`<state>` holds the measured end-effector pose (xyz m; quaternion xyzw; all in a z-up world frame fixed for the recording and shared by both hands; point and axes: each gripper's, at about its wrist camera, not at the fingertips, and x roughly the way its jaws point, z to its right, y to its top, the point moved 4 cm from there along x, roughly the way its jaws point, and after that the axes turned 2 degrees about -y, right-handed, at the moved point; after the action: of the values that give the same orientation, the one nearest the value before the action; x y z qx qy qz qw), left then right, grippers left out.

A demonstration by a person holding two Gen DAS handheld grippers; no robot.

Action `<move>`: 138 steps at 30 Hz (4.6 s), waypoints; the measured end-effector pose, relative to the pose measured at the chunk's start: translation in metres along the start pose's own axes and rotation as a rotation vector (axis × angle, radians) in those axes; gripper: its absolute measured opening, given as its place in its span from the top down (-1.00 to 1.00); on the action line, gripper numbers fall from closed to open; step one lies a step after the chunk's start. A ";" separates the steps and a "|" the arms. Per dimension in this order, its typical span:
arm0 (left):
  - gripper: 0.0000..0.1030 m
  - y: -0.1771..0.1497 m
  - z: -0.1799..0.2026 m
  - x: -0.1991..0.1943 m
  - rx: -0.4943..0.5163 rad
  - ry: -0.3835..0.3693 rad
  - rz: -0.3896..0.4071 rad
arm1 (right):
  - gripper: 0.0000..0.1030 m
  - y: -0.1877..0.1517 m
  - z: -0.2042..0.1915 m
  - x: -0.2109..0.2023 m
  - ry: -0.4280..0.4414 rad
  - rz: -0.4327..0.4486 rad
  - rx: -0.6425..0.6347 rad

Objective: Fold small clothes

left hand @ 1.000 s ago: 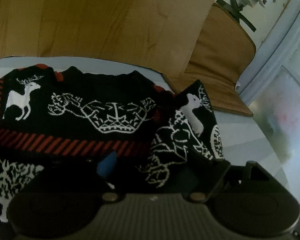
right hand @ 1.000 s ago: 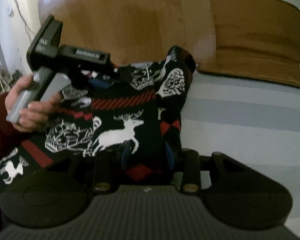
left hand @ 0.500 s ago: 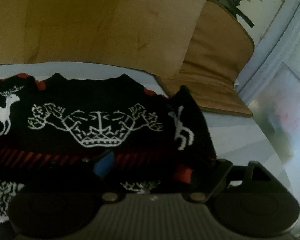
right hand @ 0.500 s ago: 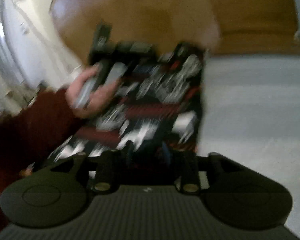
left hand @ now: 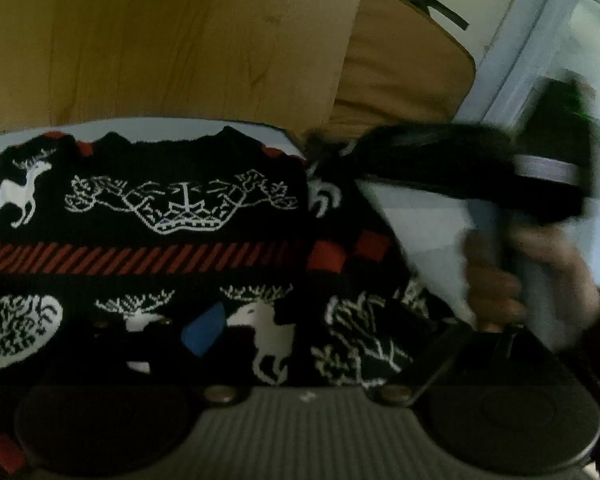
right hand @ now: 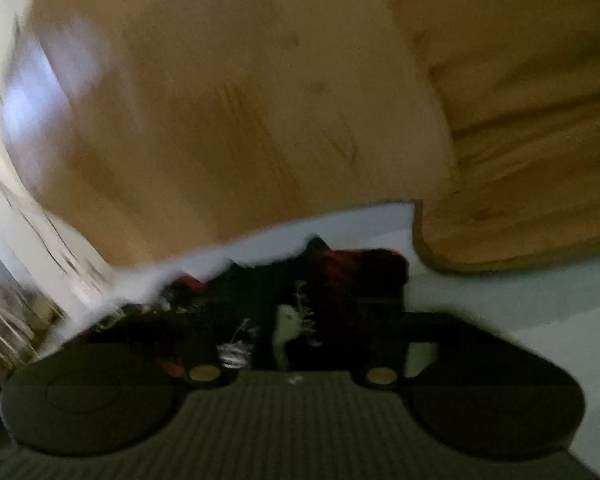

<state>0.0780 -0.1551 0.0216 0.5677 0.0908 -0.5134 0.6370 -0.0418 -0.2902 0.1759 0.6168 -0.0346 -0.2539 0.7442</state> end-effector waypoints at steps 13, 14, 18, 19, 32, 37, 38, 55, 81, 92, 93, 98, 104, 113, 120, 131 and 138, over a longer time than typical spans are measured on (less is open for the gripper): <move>-0.41 -0.004 0.005 -0.001 0.161 0.132 0.043 | 0.15 -0.009 0.036 -0.032 0.012 0.081 0.134; -0.41 -0.003 0.005 -0.001 0.150 0.130 0.040 | 0.14 -0.013 0.035 -0.031 0.016 0.064 0.120; -0.50 -0.002 0.001 -0.006 0.085 0.108 0.025 | 0.51 -0.044 0.028 -0.020 -0.090 0.028 -0.051; -0.51 -0.003 0.001 -0.008 0.074 0.113 0.018 | 0.48 -0.042 0.027 -0.021 -0.106 0.024 -0.049; -0.56 -0.027 -0.002 -0.038 0.005 0.065 0.008 | -0.20 -0.128 -0.021 -0.178 0.228 -0.079 -0.136; -0.62 -0.030 0.002 -0.037 0.019 0.067 0.010 | 0.64 -0.189 -0.032 -0.186 0.236 -0.212 -0.113; -0.62 -0.030 0.002 -0.039 0.016 0.063 0.005 | 0.82 -0.192 -0.033 -0.191 0.285 -0.231 -0.041; -0.86 -0.091 -0.076 -0.224 -0.087 -0.024 0.226 | -0.26 -0.172 -0.034 -0.204 0.190 -0.170 0.014; -0.94 -0.146 -0.107 -0.298 -0.213 -0.024 0.376 | 0.13 -0.114 -0.099 -0.191 0.257 -0.117 -0.028; -0.98 -0.178 -0.099 -0.334 -0.168 -0.095 0.450 | 0.13 -0.125 -0.329 -0.017 0.491 -0.289 -0.480; -0.98 -0.181 -0.099 -0.336 -0.172 -0.096 0.454 | 0.14 -0.132 -0.349 -0.009 0.507 -0.301 -0.547; -0.99 -0.195 -0.110 -0.338 -0.233 -0.103 0.463 | 0.10 -0.144 -0.387 0.040 0.478 -0.429 -0.476; -0.99 -0.198 -0.123 -0.339 -0.270 -0.095 0.456 | 0.73 -0.156 -0.402 0.075 0.308 -0.323 -0.522; -0.99 -0.188 -0.123 -0.335 -0.283 -0.102 0.457 | 0.78 -0.030 -0.327 -0.022 0.795 -0.095 0.113; -0.99 -0.163 -0.117 -0.300 -0.278 -0.156 0.385 | -0.26 -0.023 -0.104 -0.079 0.519 0.114 0.471; -0.99 -0.135 -0.113 -0.242 -0.283 -0.133 0.256 | -0.25 -0.071 0.014 -0.129 0.140 0.173 0.376; -0.99 -0.110 -0.129 -0.233 -0.283 -0.058 0.253 | -0.26 -0.078 -0.077 -0.083 0.052 0.102 -0.235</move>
<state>-0.0507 0.0973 0.0713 0.4641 0.0716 -0.4275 0.7725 -0.1117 -0.1946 0.1063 0.5291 -0.0166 -0.2019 0.8240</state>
